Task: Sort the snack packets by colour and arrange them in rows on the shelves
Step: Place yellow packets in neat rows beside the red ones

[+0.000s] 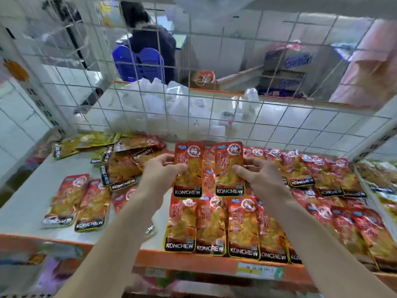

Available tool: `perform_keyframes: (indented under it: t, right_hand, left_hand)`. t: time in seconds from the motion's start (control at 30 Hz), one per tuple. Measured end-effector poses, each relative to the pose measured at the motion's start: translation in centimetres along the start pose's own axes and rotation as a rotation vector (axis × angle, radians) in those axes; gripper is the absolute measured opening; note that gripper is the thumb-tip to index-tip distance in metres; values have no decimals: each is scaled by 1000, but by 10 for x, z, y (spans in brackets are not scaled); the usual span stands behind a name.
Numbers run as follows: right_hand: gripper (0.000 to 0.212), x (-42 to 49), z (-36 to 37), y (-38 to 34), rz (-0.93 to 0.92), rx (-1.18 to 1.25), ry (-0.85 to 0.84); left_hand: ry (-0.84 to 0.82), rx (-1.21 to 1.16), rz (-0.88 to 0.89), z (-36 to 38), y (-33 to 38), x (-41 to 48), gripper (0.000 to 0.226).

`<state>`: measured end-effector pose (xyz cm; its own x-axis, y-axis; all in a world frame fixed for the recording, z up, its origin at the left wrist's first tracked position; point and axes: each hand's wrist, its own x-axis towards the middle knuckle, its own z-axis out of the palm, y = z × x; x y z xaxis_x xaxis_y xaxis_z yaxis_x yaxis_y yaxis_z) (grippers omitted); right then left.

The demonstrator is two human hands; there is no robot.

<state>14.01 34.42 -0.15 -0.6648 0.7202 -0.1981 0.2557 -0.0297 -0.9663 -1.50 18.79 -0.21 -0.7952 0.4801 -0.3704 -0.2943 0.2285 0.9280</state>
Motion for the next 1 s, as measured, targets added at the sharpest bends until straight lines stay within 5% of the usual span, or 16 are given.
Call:
perform_keyframes:
  t: [0.47,0.67,1.0]
  right_hand:
    - [9,54,25,6,0,-245,150]
    - [31,74,34,15,13,-349,150]
    - [28,80,47,13,-81,-606,184]
  left_hand:
    - [-37,184,22,10,4,68,15]
    - [1,273,65,11,4,85,16]
    - [59,598,211,11,-2,97,19]
